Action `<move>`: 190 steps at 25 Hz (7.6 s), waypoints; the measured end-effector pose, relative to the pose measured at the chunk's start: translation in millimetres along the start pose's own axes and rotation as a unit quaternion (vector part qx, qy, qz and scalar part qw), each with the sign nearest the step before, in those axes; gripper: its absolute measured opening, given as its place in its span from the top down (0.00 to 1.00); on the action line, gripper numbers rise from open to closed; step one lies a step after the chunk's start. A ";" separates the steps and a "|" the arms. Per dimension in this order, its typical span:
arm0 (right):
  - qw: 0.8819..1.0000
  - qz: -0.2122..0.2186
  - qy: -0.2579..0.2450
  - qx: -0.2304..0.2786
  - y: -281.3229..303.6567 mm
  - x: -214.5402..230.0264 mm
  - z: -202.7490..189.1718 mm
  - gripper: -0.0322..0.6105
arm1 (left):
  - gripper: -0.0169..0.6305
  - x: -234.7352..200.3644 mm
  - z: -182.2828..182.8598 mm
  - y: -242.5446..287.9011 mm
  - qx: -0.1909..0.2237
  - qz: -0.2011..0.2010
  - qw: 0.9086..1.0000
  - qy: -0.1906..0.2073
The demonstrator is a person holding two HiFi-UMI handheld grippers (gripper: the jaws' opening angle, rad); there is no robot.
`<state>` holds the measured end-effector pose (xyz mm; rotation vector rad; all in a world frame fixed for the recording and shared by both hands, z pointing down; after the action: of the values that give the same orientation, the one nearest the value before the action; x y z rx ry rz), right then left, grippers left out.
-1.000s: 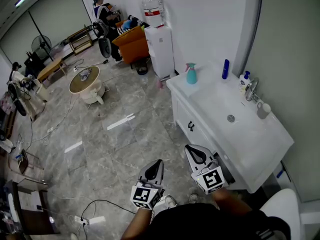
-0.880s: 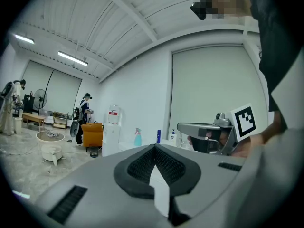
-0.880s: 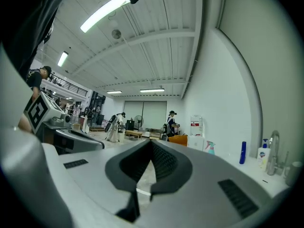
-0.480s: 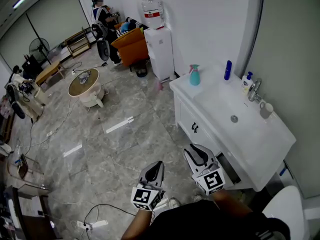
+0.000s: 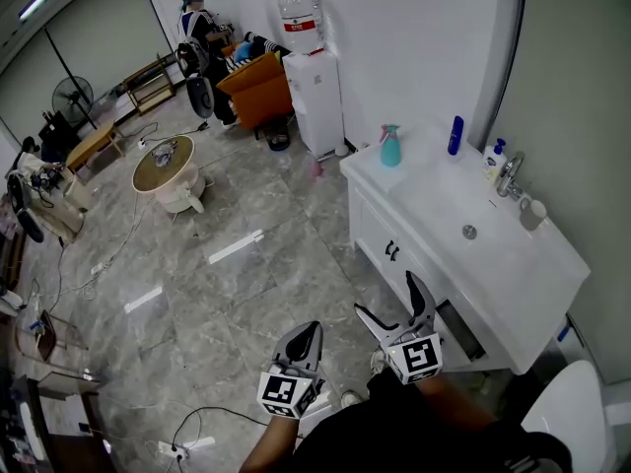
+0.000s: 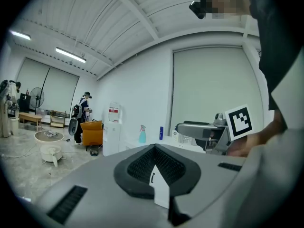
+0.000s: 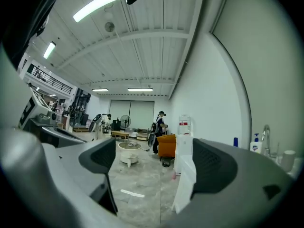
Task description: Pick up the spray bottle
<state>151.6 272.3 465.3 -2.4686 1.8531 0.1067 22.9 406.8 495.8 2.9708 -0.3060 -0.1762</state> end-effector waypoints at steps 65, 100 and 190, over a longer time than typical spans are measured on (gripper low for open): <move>0.995 -0.096 -0.006 -0.020 320.7 374.0 -46.7 0.10 | 0.98 -125.1 89.5 502.6 -0.026 -0.108 0.994 0.016; 0.962 -0.214 0.064 -0.158 300.8 466.9 -152.9 0.12 | 0.98 -98.3 74.9 632.7 -0.077 -0.242 0.967 0.025; 0.978 -0.197 -0.057 0.026 324.8 485.9 42.1 0.75 | 0.98 -117.8 108.1 654.7 -0.029 -0.176 0.984 0.027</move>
<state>-26.2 -279.6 380.8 -2.6708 1.2777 0.1723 -232.4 -216.8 506.5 2.9399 0.2300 -0.1383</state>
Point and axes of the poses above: the fingertips, and each gripper's own axes: y forward along the fingers, x to its right, z out of its top, the point moved 5 cm from there along -y, backward along the fingers, and after that the axes turned 13 degrees about z, right-handed, at the moved point
